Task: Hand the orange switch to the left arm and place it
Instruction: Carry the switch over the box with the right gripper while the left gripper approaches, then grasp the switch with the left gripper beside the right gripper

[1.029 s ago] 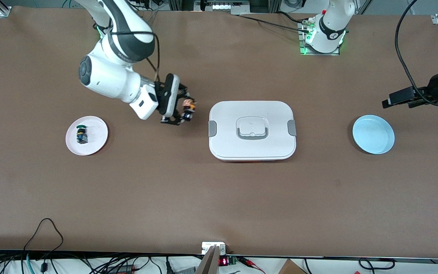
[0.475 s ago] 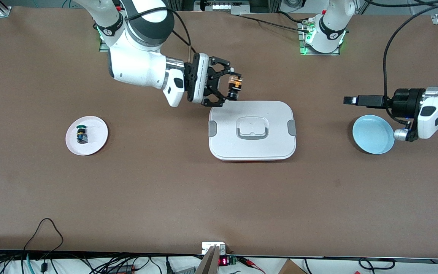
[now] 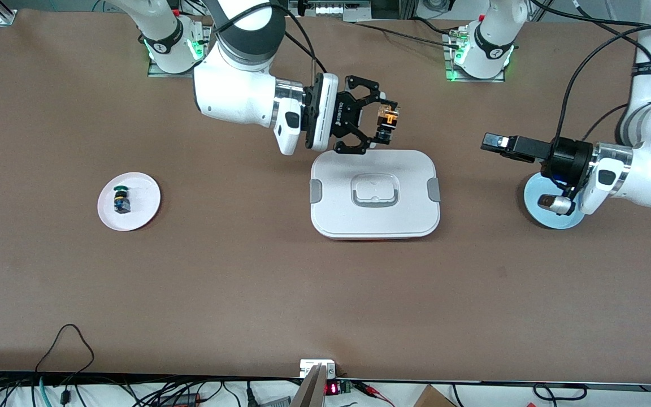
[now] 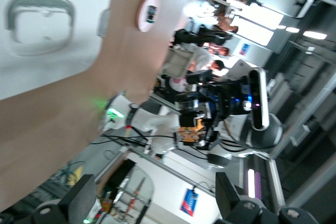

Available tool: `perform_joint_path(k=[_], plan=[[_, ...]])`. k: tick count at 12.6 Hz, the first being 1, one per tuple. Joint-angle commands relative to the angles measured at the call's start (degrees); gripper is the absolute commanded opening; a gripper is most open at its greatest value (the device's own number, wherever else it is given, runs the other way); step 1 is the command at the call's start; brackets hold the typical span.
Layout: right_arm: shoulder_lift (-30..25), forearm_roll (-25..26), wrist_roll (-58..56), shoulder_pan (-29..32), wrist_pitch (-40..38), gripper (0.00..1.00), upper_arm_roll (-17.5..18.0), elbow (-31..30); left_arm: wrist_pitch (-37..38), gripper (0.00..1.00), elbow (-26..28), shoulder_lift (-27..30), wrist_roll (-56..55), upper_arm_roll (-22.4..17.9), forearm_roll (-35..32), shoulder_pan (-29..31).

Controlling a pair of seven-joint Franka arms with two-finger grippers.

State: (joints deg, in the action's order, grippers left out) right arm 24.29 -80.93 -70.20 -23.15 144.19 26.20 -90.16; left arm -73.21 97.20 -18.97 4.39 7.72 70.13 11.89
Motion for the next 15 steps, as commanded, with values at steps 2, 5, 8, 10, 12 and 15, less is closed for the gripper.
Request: perform_joint_path(k=[2, 5, 8, 10, 12, 15], plan=[[5.2, -1.4, -0.3, -2.8, 3.5, 0.14, 0.1, 7.6, -1.3, 1.0, 11.3, 5.1, 6.0, 2.1, 10.2, 0.4], [5.5, -1.5, -0.3, -2.9, 3.9, 0.14, 0.1, 7.9, -1.9, 1.0, 15.1, 5.1, 10.3, 3.9, 17.0, 0.3], [6.6, -3.4, -0.3, -4.0, 4.6, 0.14, -0.1, 9.0, -8.6, 1.0, 18.1, 4.6, 10.3, 8.2, 22.1, 0.2], [6.7, -3.6, -0.3, -4.4, 4.7, 0.14, -0.2, 9.2, -12.4, 1.0, 19.4, 4.5, 10.3, 11.5, 26.4, 0.2], [6.7, -3.7, -0.3, -4.4, 4.7, 0.14, -0.2, 9.2, -13.9, 1.0, 21.2, 4.5, 10.3, 13.8, 30.1, 0.2], [6.7, -3.6, -0.3, -4.4, 4.7, 0.14, -0.2, 9.2, -13.5, 0.88, 22.2, 4.6, 9.7, 14.2, 30.7, 0.2]])
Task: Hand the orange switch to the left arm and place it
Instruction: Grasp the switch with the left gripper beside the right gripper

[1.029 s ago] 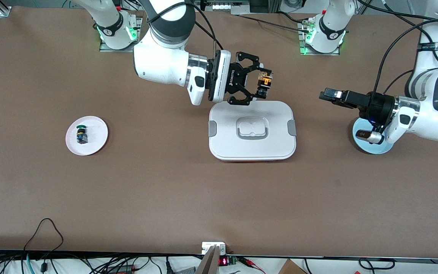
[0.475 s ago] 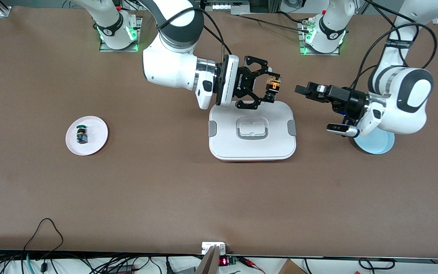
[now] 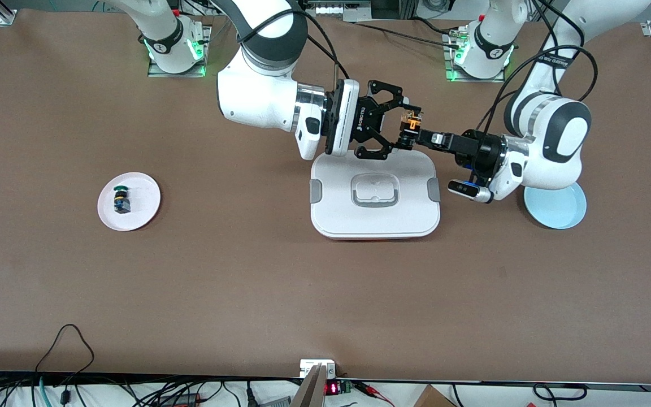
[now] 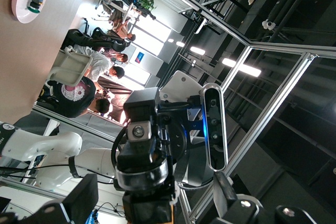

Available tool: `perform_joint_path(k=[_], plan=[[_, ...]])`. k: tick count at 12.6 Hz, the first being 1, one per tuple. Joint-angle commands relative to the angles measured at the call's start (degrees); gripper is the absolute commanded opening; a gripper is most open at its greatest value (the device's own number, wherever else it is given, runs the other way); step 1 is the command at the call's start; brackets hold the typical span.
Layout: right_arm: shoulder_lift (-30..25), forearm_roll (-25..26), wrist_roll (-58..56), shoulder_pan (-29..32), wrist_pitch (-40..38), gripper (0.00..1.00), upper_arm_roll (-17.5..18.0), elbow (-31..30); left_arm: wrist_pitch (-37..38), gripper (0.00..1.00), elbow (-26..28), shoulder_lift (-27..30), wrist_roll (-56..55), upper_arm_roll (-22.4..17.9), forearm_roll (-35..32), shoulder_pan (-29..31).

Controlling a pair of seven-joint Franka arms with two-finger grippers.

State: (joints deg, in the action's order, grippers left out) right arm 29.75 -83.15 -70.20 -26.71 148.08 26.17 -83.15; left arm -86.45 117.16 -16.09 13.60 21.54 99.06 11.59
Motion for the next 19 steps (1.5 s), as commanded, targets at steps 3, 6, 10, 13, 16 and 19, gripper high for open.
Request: perform_joint_path(k=[3, 6, 10, 13, 16, 19], plan=[[1.2, -1.5, -0.3, -0.8, 0.8, 0.14, -0.2, 2.2, 0.8, 0.87, 3.4, 2.1, -1.0, 2.4, 1.7, 1.2], [1.2, -1.5, -0.3, -0.8, 0.8, 0.14, -0.2, 2.2, 1.5, 0.78, 3.4, 2.5, -2.4, 2.5, 1.7, 1.4], [1.2, -1.4, -0.3, -0.8, 0.8, 0.14, -0.2, 2.2, 5.2, 0.41, 3.0, 2.5, -6.3, 2.5, 1.7, 3.7], [1.2, -1.5, -0.3, -0.8, 0.8, 0.14, -0.2, 2.2, 5.6, 0.27, 2.5, 2.5, -7.4, 2.5, 1.7, 5.1], [1.2, -1.5, -0.2, -0.8, 0.8, 0.14, -0.2, 2.2, 5.2, 0.23, 2.0, 2.1, -7.4, 2.5, 1.7, 4.8], [1.2, -1.7, 0.5, -0.8, 0.8, 0.59, -0.2, 2.1, 5.2, 0.23, 1.8, 2.0, -7.4, 2.5, 1.6, 4.7]])
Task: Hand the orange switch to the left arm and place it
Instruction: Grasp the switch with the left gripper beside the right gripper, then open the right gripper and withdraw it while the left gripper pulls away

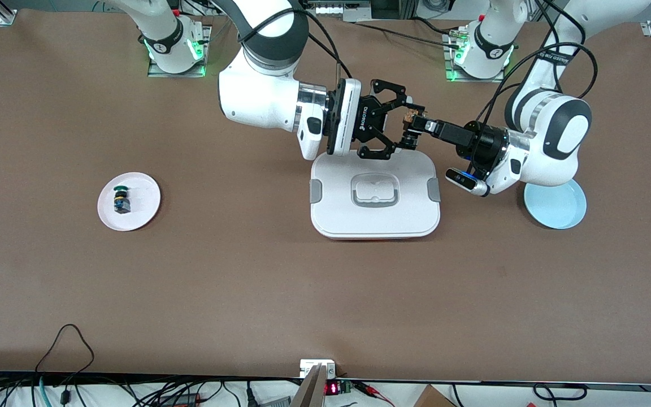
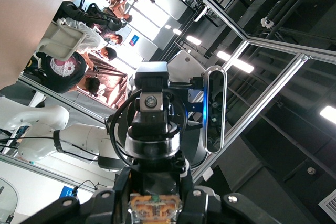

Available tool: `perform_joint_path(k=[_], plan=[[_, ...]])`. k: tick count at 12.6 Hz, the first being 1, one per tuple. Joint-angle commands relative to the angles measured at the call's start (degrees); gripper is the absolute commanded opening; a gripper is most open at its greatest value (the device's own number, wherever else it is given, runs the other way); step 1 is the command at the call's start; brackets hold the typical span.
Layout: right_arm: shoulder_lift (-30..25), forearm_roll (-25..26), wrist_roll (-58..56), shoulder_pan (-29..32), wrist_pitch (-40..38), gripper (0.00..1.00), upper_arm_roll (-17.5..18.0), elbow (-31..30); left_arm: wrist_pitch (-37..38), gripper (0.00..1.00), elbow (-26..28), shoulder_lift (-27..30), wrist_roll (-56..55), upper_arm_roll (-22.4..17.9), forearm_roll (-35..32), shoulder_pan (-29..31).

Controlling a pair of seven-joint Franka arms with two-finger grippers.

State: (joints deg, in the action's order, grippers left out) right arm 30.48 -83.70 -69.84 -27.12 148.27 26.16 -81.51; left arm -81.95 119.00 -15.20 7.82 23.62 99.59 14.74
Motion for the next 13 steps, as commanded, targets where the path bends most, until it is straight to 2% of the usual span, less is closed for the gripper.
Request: perform_joint_path(k=[1, 4, 6, 7, 9, 11, 13], plan=[[0.4, -1.1, 0.1, -0.3, 0.6, 1.0, -0.3, 0.5, 0.7, 0.23, -0.1, 1.1, -1.7, 0.4, 1.0, 1.5], [-0.3, -1.1, 0.4, 0.3, 0.1, 1.0, -0.5, 0.4, 0.7, 0.23, -0.3, 1.1, -1.8, 0.4, 0.6, 1.5], [-3.6, -0.8, 1.2, 2.1, -0.4, 1.0, -2.3, -0.8, 0.7, 0.23, -1.0, 1.1, -1.8, 0.3, 0.3, 1.5], [-6.2, -0.6, 0.8, 3.8, -1.4, 1.0, -2.9, -3.3, 0.7, 0.23, -2.4, 1.1, -2.2, 0.0, -1.7, 1.5], [-11.6, -0.5, 0.4, 9.0, -3.2, 1.0, -3.0, -9.7, 0.6, 0.23, -8.2, -0.3, -4.2, -0.2, -11.0, 2.0], [-16.7, 0.8, 0.6, 13.6, -9.3, 1.0, -4.1, -15.1, 0.5, 0.22, -13.3, -1.3, -4.5, -0.6, -20.6, 2.3], [-21.2, 5.4, 1.4, 14.7, -19.4, 1.0, -10.2, -19.2, 0.4, 0.22, -18.0, -2.6, -3.8, -0.6, -31.3, 3.1]])
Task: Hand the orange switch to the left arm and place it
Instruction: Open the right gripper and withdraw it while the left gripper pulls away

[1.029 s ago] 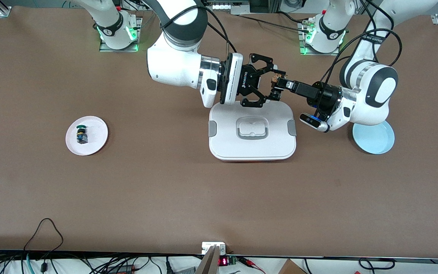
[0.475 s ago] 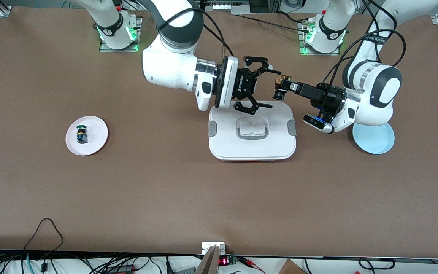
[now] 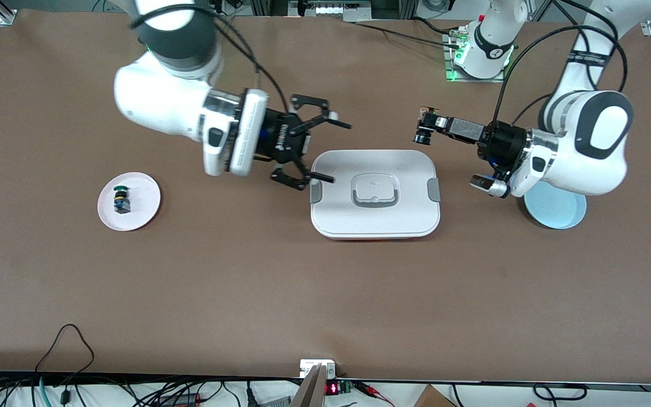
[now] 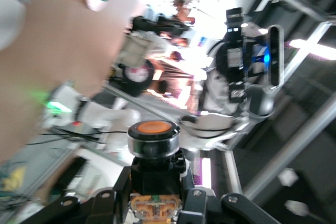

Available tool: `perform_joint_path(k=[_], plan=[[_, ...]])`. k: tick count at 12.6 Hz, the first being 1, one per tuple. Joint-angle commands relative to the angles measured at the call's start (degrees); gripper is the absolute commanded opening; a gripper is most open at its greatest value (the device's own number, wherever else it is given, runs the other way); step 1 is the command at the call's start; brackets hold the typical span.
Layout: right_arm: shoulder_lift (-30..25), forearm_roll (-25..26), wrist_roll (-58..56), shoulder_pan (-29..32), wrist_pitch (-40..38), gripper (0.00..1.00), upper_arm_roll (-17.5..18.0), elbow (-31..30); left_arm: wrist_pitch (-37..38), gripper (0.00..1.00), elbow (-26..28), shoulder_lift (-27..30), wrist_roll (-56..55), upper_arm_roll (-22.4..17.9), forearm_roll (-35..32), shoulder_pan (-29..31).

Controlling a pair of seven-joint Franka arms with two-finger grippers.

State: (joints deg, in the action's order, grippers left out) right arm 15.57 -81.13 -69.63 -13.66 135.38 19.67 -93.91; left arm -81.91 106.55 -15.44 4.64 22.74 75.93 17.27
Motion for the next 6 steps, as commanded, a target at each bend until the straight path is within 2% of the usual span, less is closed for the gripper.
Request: perform_joint_path(k=[1, 3, 4, 6], plan=[[-8.3, 5.7, 1.3, 1.3, -10.1, 1.0, -6.9, -8.7, 0.4, 0.22, -8.2, -3.4, -0.5, 0.4, -13.0, 0.6], [-10.6, 13.1, 1.6, 1.4, -18.3, 1.0, -13.4, -10.6, 0.5, 0.22, -12.7, -5.4, -0.2, 0.5, -24.0, 0.5], [-10.8, 18.1, 3.7, 1.3, -22.7, 1.0, -17.0, -10.5, 0.5, 0.22, -14.0, -5.7, -0.1, 0.5, -29.3, 0.2], [-12.1, 29.1, 8.9, 1.3, -27.0, 1.0, -21.8, -10.1, 0.5, 0.22, -17.0, -6.7, 4.4, 0.6, -39.9, -0.1]])
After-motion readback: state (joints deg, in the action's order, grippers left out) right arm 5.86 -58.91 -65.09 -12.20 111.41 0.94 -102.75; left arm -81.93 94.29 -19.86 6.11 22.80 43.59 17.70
